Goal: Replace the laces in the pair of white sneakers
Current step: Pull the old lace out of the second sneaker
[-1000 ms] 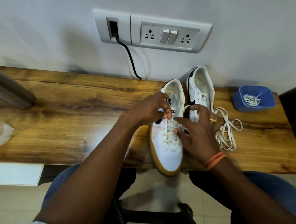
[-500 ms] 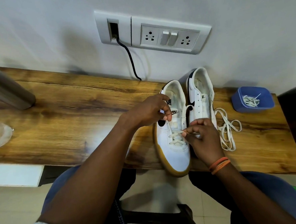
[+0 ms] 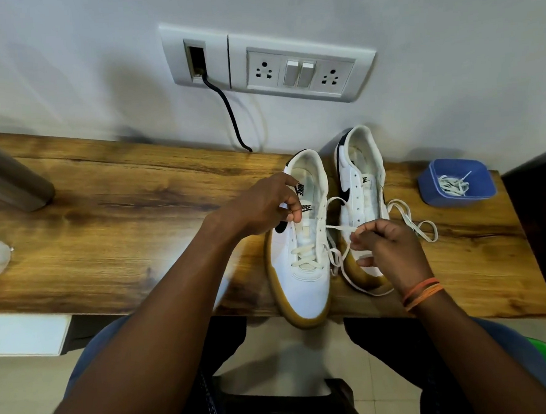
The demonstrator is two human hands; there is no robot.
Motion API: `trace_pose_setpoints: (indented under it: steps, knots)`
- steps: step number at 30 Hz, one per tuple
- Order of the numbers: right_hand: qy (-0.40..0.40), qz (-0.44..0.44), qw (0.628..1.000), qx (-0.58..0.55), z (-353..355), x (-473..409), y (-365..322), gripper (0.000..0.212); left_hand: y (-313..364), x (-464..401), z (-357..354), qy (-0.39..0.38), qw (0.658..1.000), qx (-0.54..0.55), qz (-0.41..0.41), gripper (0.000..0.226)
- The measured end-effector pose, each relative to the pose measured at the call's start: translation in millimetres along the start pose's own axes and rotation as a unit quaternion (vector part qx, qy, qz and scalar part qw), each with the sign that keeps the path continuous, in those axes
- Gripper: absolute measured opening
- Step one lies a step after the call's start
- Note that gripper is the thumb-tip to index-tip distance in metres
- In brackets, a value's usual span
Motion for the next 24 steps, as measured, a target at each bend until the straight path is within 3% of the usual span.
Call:
trace_pose_setpoints:
  steps: [4,10,14,17,24]
  knots:
    - [-0.042,0.170,0.956,0.236,8,3,0,0.015,7,3,0,0.018,1.000,-0.013,0.003,0.022]
    - [0.060,0.279,0.941,0.182,2,-11,-19,0.012,28,12,-28,0.007,0.984,-0.178,-0.005,0.017]
    - [0.005,0.243,0.959,0.148,-25,-16,-24,0.022,34,15,-40,0.010,0.978,-0.206,0.008,0.014]
    - [0.007,0.204,0.965,0.162,-36,-17,-20,0.036,37,16,-46,0.022,0.978,-0.208,0.015,0.016]
    - [-0.006,0.201,0.952,0.230,-41,-29,-28,0.023,43,16,-26,0.045,0.968,-0.245,-0.014,0.017]
Point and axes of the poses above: each hand's wrist, its own x-axis away from the middle knuckle, its own z-axis out of the back of the hand, y = z × x, the point moved 1 cm from there along -x, towards the middle knuckle, and after that the axes turned 7 degrees about y, right-handed, at the moved point
